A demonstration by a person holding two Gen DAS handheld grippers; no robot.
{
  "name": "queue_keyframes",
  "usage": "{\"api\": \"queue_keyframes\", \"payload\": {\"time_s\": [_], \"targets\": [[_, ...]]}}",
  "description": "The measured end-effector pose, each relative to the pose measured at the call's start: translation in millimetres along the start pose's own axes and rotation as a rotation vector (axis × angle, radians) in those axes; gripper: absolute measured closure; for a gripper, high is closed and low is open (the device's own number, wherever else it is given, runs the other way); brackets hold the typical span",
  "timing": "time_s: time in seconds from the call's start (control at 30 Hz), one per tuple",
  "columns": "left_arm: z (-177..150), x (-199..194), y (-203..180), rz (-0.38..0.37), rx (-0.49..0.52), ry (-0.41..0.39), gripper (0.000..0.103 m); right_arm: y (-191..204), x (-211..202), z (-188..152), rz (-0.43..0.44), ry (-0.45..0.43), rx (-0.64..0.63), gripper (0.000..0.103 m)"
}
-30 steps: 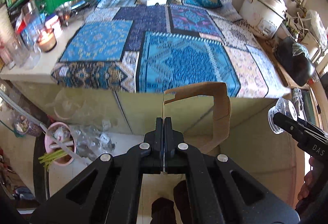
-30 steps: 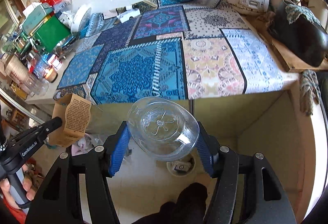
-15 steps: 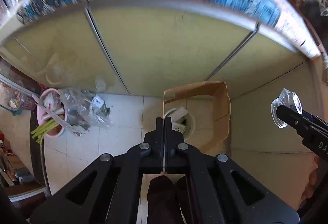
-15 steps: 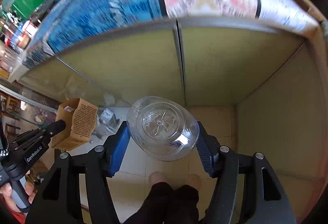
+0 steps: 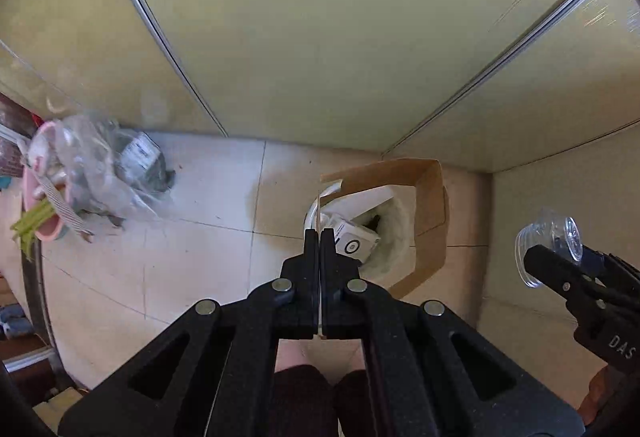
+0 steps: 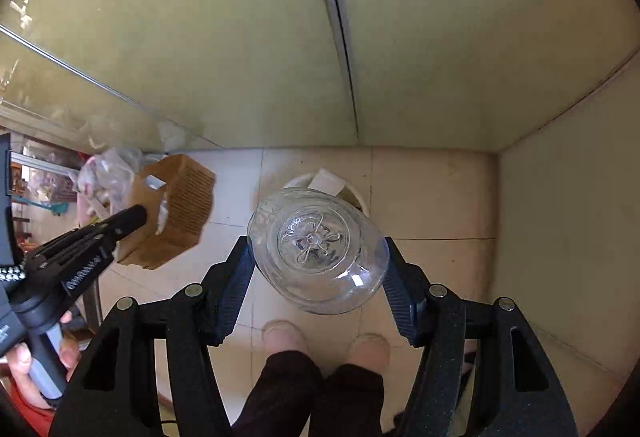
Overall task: Collect trash
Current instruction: 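Open the left gripper over the bin while the right releases the clear lid, then raise both tools back up to the counter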
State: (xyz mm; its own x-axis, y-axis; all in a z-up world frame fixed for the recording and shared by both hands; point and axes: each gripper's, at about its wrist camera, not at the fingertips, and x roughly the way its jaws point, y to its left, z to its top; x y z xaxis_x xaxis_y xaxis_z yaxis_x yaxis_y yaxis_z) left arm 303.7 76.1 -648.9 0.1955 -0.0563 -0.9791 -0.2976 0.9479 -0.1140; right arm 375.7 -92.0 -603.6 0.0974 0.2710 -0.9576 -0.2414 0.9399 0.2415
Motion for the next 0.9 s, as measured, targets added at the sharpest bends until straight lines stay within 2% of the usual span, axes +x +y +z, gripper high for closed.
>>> {"api": "queue_keyframes", "payload": {"time_s": [0.17,0.33,0.47,0.63,0.7,0.77,0.83,0.9], "targets": [[-13.3,77.4,9.4,0.010,-0.042,0.058,0.103,-5.9,66.1,-0.1,0.020,0.038,0.010,0.044],[-26.5,139.0,12.4,0.016,-0.088,0.125,0.103,-5.6,93.1,10.2,0.023,0.056,0.004,0.044],[-33.2,163.1,9.9,-0.019,-0.101,0.151,0.103,-8.3,108.6,13.2,0.025,0.085,-0.005,0.044],[-37.8,175.9,-2.3,-0.034,-0.066,0.180,0.101,-13.8,114.0,16.0,0.026,0.108,-0.015,0.044],[-38.4,174.1,-5.2,-0.052,-0.047,0.191,0.094,-12.9,116.5,17.2,0.020,0.126,-0.018,0.044],[-38.3,170.5,-8.1,-0.060,-0.035,0.188,0.074,-11.3,120.2,18.6,0.015,0.151,-0.013,0.042],[-38.3,162.7,-11.4,-0.059,-0.018,0.175,0.068,-11.2,119.4,19.2,0.019,0.158,-0.020,0.041],[-37.5,154.9,-13.9,-0.053,0.001,0.175,0.068,-9.5,115.3,19.4,0.016,0.153,-0.035,0.041]]}}
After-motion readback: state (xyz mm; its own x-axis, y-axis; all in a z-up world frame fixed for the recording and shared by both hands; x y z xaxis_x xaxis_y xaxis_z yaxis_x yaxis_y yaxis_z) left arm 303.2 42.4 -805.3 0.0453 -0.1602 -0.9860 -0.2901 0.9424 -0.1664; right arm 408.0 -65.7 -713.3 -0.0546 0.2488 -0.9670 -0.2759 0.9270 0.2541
